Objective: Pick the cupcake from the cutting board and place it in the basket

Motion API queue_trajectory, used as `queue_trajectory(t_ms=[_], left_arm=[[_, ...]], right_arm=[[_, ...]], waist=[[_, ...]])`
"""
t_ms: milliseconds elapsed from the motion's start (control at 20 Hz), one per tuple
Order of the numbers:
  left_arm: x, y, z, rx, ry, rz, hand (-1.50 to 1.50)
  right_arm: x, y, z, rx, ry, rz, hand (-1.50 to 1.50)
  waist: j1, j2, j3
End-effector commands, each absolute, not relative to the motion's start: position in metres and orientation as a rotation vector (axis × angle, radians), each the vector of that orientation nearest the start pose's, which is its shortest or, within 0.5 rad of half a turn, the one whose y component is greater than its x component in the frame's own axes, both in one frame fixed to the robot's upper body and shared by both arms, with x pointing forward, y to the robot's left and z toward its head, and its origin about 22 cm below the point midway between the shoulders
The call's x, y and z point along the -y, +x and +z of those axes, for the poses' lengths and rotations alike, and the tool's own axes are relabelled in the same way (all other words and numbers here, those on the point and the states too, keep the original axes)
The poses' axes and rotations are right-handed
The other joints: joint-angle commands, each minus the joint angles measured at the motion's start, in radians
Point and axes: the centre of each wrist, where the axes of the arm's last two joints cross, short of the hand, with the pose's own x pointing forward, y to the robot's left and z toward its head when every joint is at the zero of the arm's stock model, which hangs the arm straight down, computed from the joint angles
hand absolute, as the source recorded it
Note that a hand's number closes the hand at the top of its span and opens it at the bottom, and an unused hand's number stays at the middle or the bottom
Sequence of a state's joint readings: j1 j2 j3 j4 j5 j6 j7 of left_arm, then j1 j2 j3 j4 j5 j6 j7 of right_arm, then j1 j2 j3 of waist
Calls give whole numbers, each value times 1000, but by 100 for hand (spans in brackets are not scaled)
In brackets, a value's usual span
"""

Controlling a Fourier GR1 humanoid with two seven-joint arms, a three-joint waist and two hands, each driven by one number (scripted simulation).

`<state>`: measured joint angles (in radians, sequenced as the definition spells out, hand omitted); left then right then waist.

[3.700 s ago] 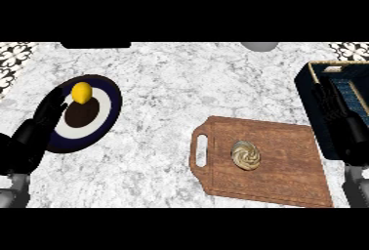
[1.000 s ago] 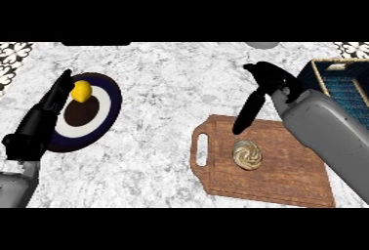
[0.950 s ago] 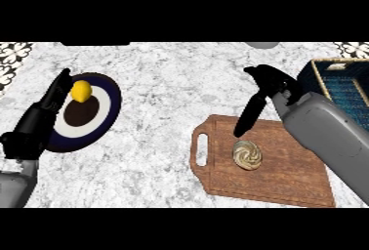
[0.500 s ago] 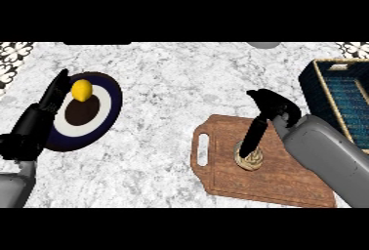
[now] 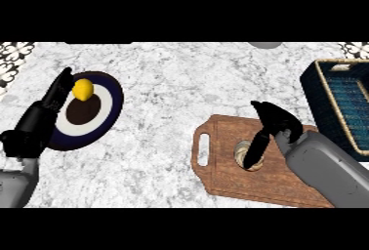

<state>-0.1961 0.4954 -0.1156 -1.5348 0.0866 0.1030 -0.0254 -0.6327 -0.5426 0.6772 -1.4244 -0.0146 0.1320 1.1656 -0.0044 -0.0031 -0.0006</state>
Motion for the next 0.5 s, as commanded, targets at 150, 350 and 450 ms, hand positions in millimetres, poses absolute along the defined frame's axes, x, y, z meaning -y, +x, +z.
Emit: queue_trajectory(t_ms=[150,350,450], left_arm=[[-301,295,78,1722,287,-371,0],[-293,282,82,1729,308,-392,0],[-297,283,71,1706,294,-357,0]], right_arm=[[150,307,81,492,-701,907,-150],[172,316,75,507,-706,894,-150],[143,313,86,489,-696,874,-150]], waist=[[-2,2,0],[6,2,1],[4,1,0]])
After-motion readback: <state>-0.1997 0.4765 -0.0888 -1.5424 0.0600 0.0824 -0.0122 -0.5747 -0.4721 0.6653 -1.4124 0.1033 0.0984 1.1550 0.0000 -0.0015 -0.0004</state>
